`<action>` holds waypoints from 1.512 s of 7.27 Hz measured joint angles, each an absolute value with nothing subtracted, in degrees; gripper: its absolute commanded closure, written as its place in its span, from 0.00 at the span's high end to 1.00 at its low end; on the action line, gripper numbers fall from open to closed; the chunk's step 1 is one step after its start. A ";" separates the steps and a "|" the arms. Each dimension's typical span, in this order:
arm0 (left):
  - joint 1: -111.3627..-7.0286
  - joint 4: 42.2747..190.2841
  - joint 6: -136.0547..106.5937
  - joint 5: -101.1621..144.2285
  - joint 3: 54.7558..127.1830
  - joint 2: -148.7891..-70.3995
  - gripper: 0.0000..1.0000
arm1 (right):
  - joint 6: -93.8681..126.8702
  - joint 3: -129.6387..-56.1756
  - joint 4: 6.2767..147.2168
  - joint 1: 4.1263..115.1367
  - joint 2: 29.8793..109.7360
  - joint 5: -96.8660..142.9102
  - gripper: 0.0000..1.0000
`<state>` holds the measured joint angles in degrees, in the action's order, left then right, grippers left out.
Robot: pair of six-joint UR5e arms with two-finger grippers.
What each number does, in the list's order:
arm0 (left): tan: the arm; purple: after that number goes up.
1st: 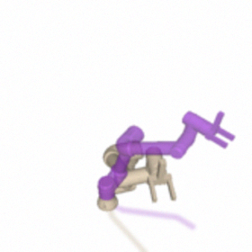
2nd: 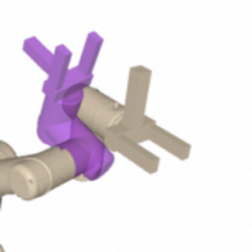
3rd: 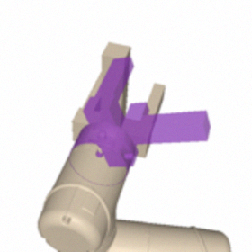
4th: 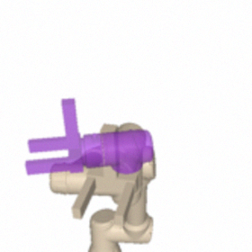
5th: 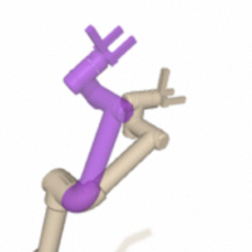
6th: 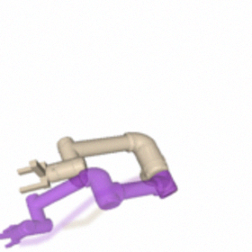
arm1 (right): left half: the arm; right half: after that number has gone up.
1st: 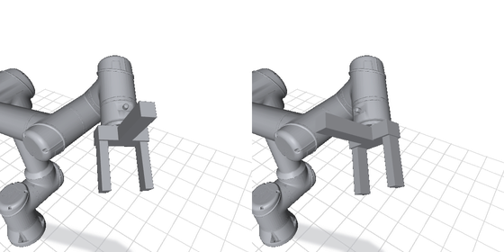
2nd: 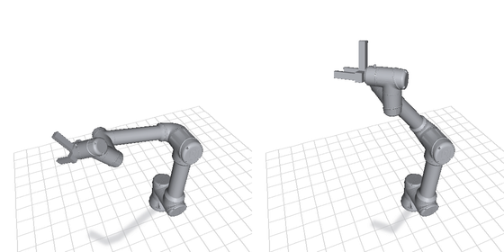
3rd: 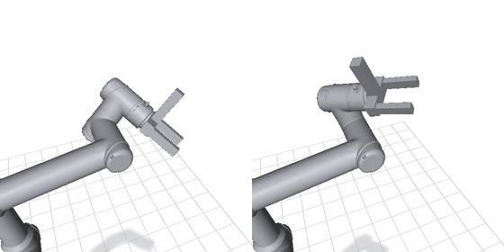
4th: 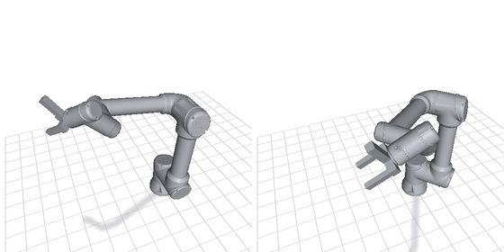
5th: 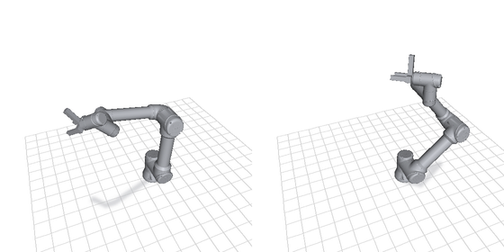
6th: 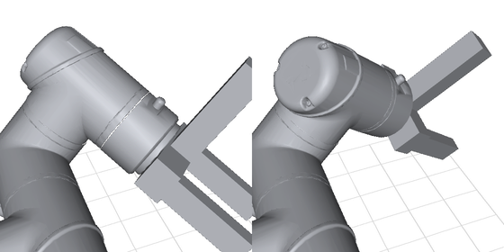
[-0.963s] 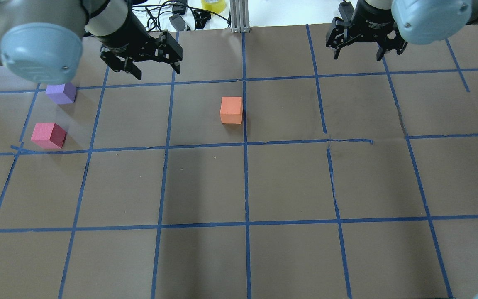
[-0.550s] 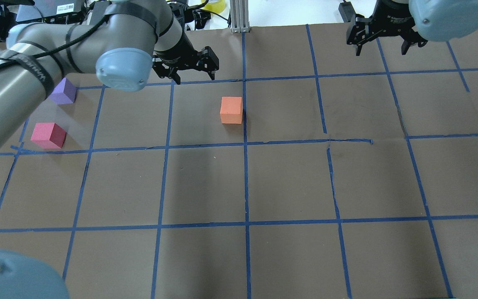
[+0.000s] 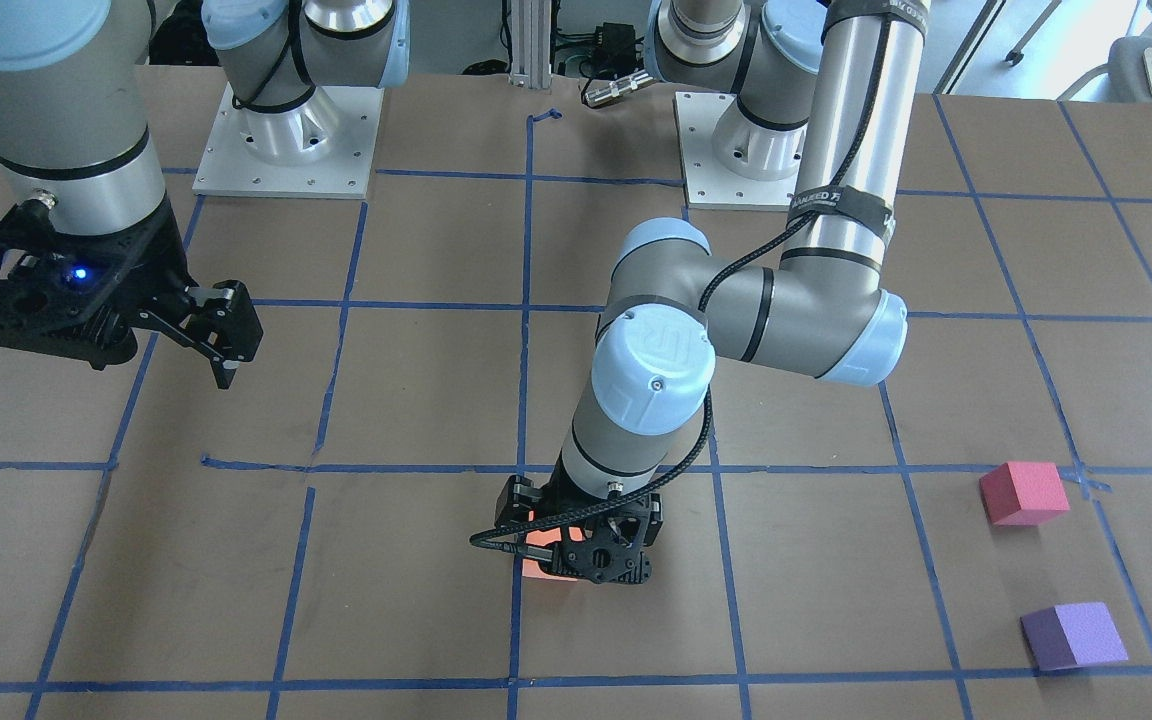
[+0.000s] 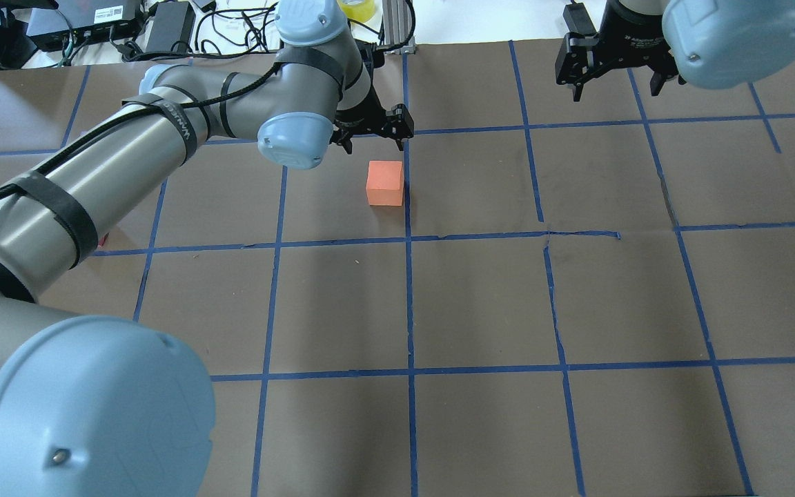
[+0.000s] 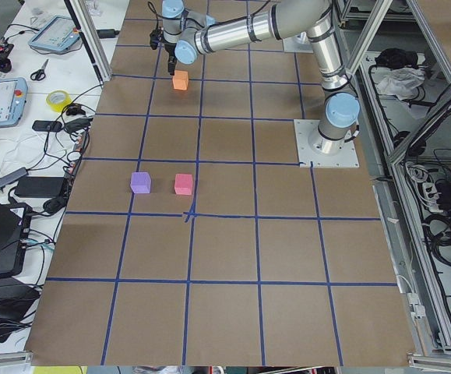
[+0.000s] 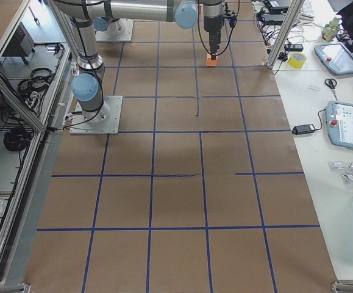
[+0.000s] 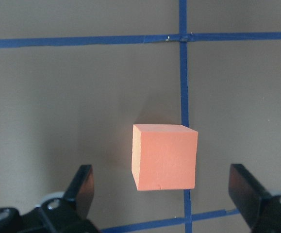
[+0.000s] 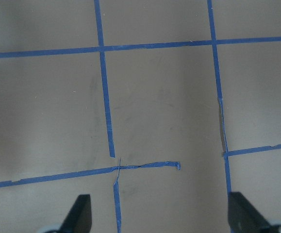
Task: Arrange blocks in a line
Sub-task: 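Move the left gripper to the orange cube and grasp it, then carry the orange cube with the left gripper toward the purple block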
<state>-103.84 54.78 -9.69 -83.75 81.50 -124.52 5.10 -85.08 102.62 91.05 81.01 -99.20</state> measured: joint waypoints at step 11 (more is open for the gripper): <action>-104.98 54.31 -9.26 -93.98 81.41 -125.80 0.00 | 5.19 -85.61 102.64 91.14 80.92 -99.44 1.00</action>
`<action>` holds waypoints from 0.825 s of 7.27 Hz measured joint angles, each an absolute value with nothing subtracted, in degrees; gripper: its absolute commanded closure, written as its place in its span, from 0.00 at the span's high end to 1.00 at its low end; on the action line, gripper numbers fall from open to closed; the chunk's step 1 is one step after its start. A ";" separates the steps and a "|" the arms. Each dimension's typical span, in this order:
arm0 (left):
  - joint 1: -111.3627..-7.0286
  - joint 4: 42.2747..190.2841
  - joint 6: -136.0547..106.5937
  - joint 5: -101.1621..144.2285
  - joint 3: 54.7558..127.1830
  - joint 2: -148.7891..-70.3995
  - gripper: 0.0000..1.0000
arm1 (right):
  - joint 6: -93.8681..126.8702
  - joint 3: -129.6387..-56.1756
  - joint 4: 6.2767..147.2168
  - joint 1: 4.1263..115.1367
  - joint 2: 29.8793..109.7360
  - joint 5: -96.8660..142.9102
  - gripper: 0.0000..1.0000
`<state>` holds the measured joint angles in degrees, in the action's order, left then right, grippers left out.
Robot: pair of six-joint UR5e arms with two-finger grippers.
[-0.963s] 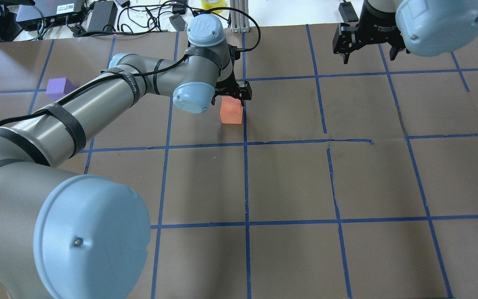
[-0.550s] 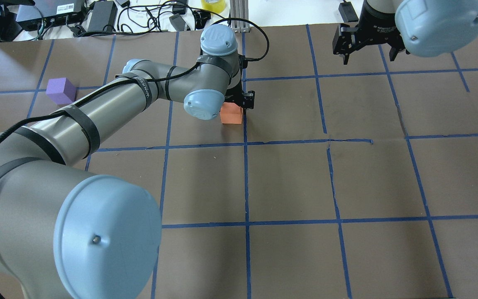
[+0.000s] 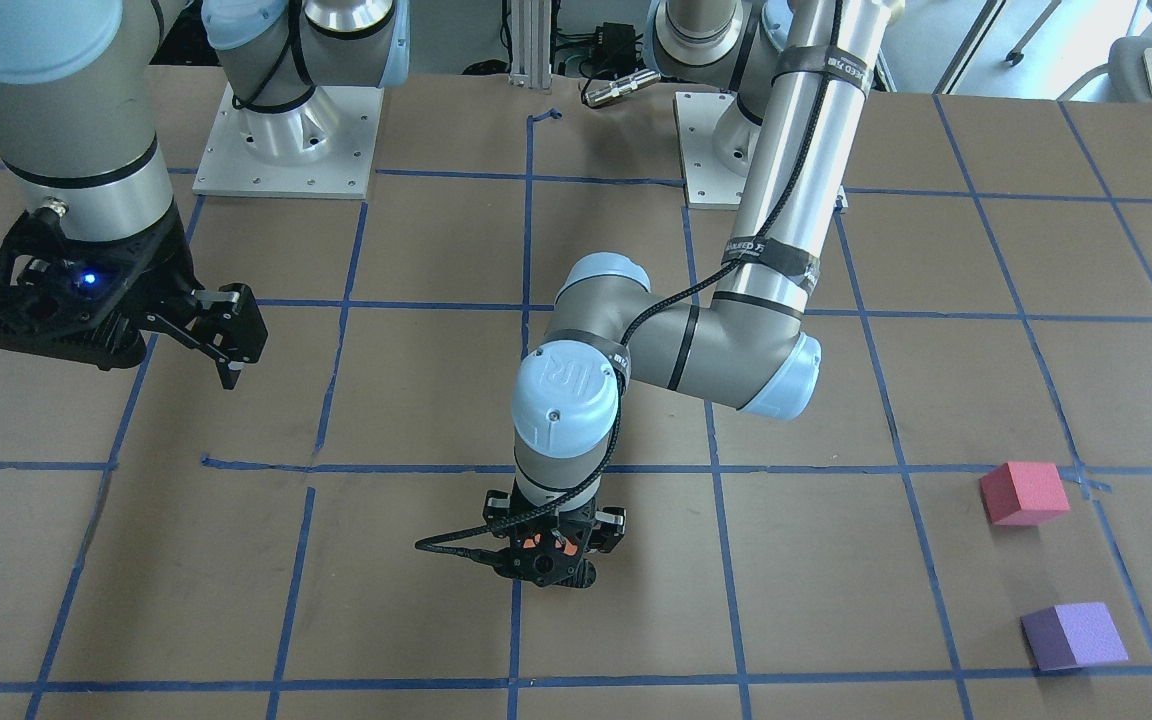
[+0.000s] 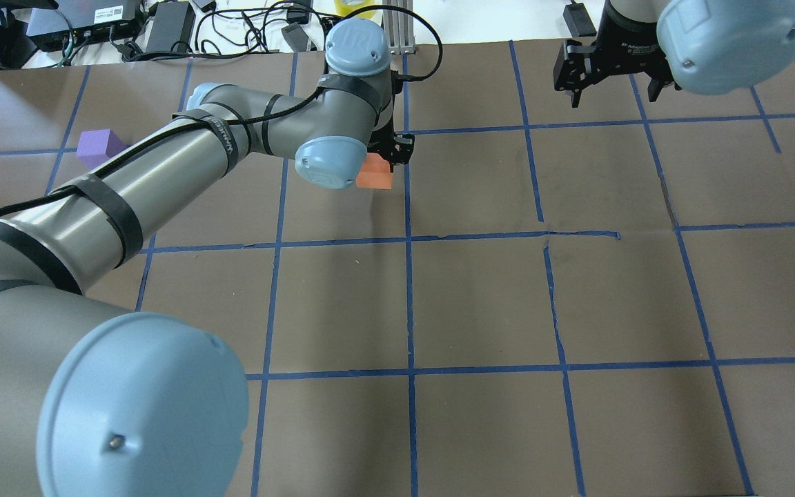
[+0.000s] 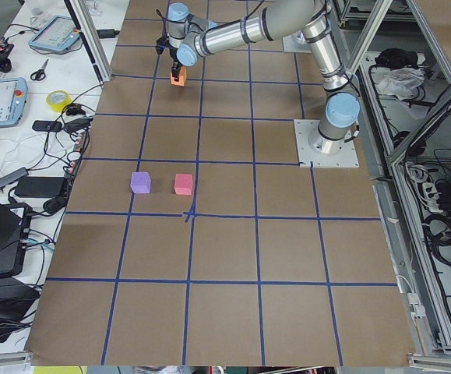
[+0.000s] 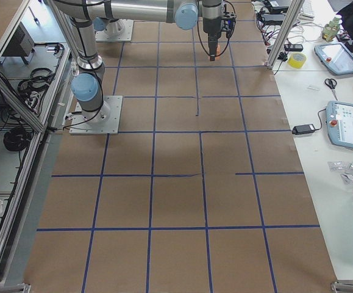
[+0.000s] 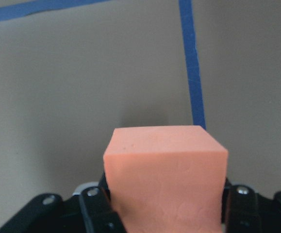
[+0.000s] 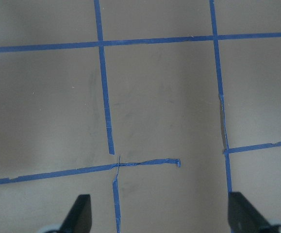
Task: Arrange blocks in a line
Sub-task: 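Carry the orange cube with the left gripper toward the purple block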
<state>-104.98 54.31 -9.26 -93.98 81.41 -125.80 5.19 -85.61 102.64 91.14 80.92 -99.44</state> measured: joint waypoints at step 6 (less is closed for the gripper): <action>-76.13 61.42 8.34 -87.20 80.26 -117.27 0.00 | 5.20 -85.63 102.65 91.14 80.93 -99.40 1.00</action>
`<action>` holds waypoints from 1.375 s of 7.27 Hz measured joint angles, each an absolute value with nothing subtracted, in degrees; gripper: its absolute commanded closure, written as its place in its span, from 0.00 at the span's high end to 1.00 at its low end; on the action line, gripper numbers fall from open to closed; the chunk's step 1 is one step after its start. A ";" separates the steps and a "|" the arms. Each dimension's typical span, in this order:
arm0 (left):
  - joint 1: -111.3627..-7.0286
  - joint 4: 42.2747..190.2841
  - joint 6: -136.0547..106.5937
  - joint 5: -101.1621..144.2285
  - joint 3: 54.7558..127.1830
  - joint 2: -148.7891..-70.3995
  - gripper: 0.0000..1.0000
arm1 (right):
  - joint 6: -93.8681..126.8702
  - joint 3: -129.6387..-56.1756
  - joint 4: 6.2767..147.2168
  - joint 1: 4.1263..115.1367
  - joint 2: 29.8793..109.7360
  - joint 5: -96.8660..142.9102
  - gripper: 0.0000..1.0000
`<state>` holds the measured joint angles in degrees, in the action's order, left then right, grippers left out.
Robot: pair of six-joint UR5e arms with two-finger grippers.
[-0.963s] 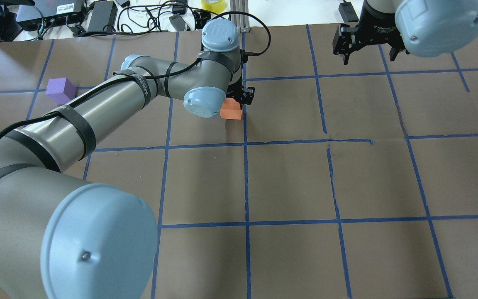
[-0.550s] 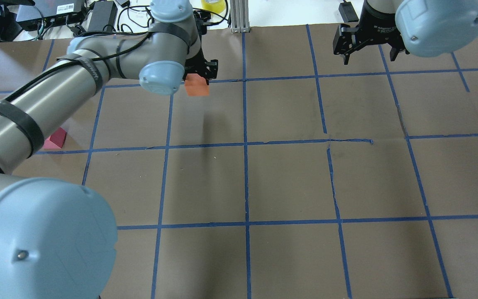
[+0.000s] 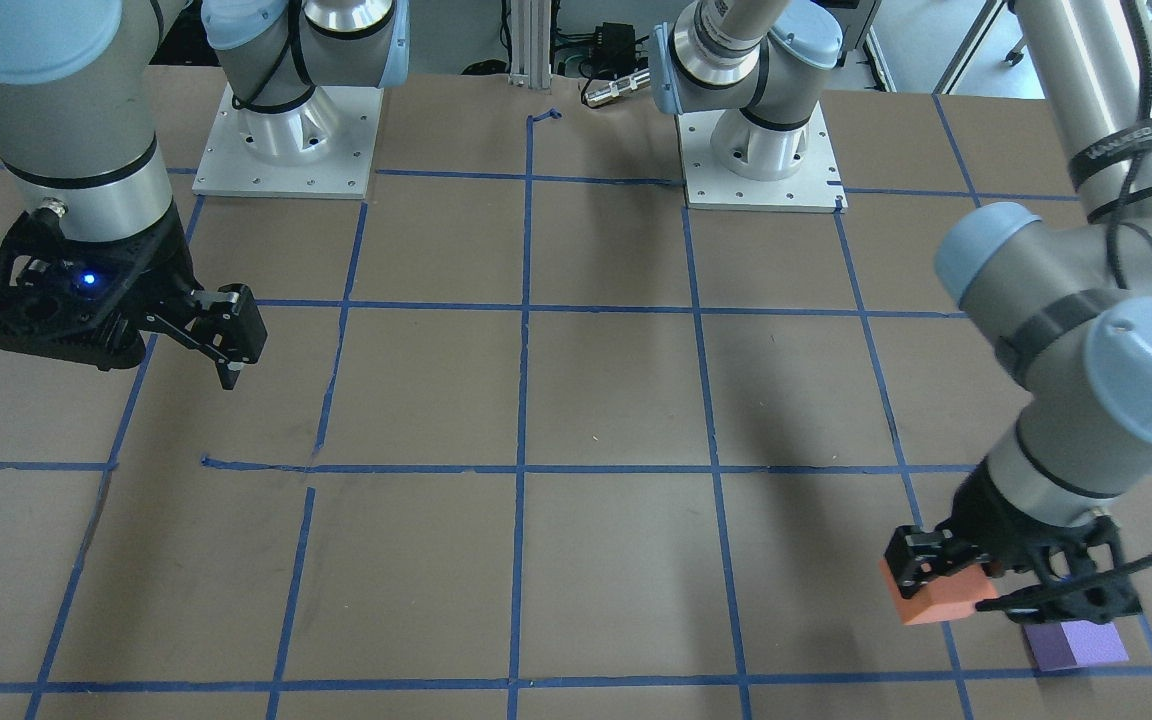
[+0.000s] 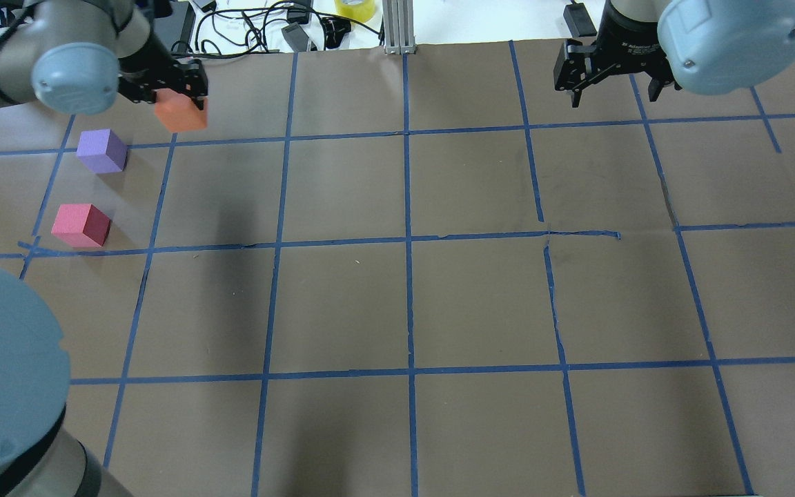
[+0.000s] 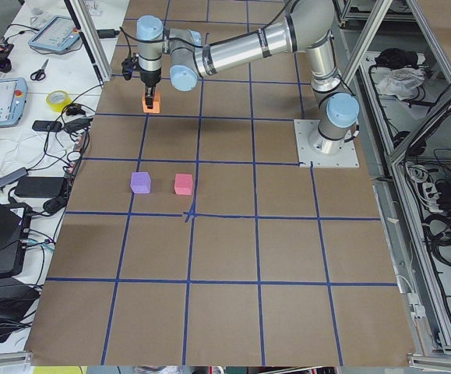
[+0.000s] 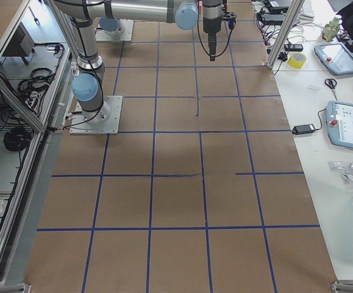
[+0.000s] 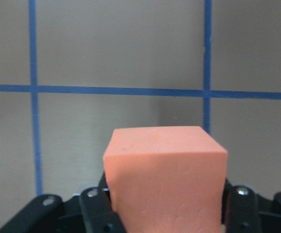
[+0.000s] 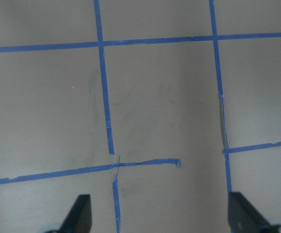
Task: Arrange blocks in a line
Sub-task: 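Carry the orange cube with the left gripper toward the purple block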
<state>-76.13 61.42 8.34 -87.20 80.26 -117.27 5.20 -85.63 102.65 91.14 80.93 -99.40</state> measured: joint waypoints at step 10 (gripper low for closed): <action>-60.89 56.87 33.04 -85.86 79.54 -126.06 0.00 | 5.13 -85.73 102.47 91.24 81.67 -98.78 1.00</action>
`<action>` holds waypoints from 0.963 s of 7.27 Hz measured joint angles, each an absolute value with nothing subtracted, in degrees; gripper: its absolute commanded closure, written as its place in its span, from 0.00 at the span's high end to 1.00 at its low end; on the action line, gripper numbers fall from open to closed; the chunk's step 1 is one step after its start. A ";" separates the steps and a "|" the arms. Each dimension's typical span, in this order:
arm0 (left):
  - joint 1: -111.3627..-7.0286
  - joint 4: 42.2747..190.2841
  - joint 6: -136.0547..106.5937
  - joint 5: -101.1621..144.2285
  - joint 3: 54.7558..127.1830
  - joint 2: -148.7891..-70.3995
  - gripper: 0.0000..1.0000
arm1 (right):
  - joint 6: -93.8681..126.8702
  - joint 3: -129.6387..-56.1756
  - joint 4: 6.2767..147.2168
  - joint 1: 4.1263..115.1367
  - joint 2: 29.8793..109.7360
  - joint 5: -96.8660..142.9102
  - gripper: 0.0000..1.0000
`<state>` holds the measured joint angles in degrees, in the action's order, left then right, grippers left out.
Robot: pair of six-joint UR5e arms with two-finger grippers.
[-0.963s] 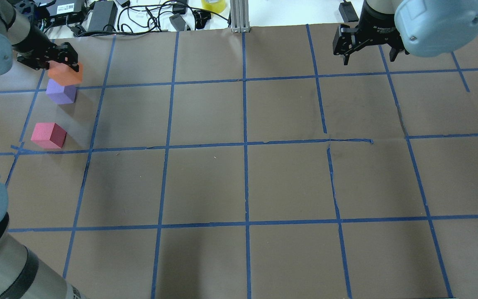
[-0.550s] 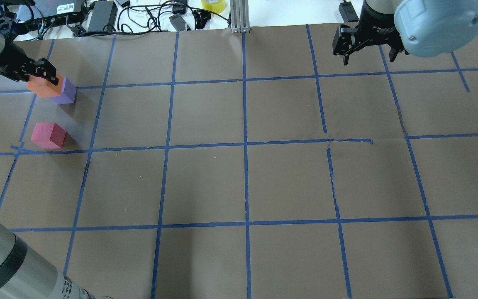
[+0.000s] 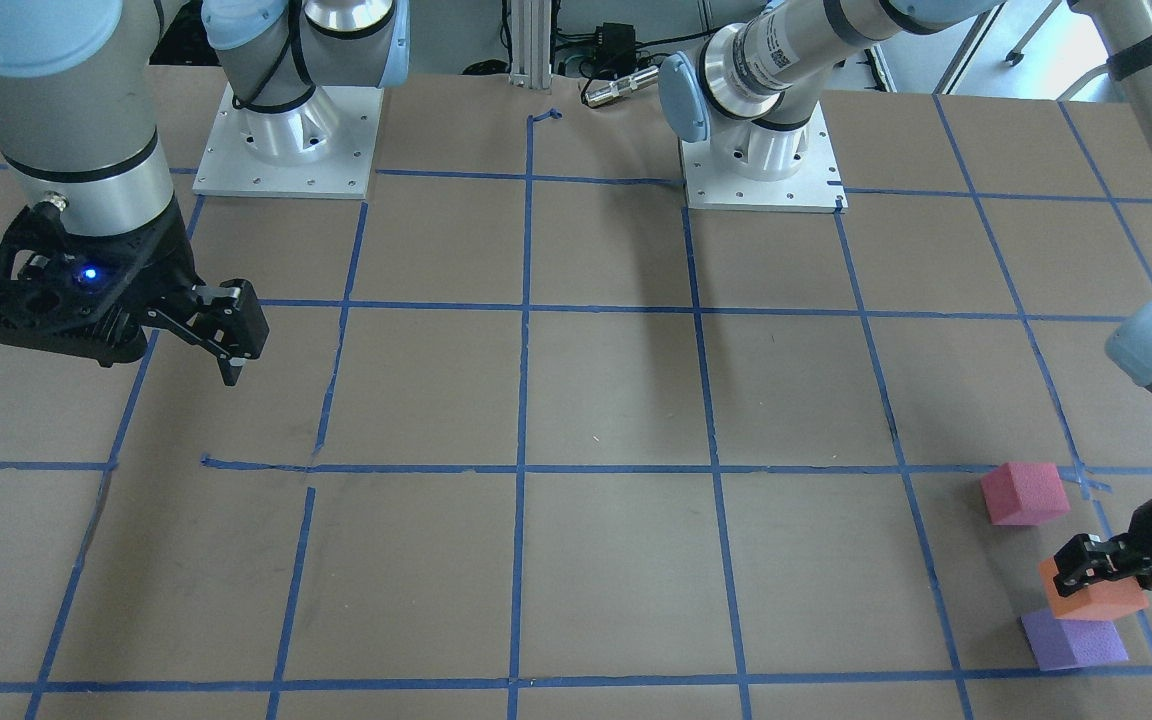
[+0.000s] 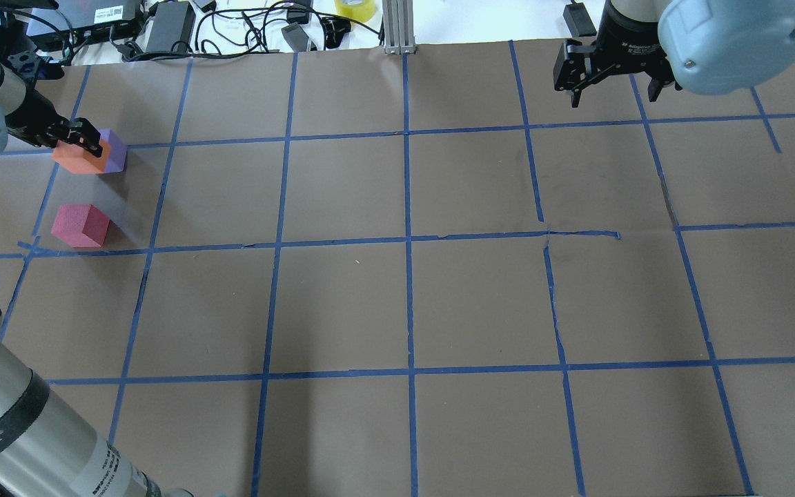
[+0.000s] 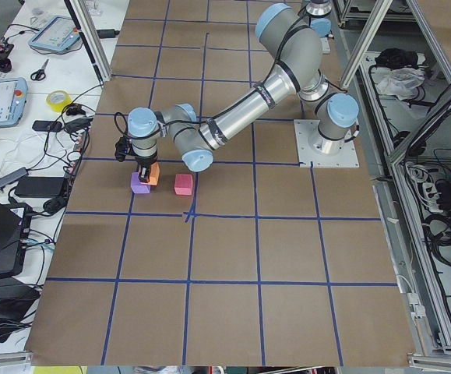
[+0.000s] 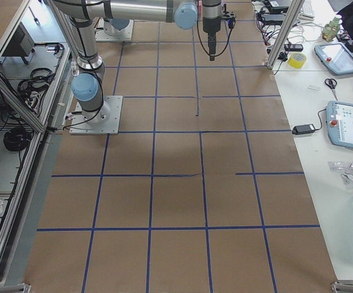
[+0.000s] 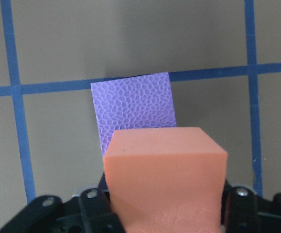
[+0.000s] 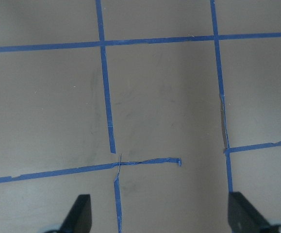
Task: Arrange blocks in a line
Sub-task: 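Carry the orange cube with the left gripper toward the purple block, then lower the orange cube between the purple and pink blocks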
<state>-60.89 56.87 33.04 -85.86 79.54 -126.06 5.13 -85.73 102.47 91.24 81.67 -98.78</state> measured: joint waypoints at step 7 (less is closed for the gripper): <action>-60.11 57.15 31.96 -86.86 82.17 -124.71 0.00 | 5.49 -85.95 95.51 91.40 87.68 -87.98 1.00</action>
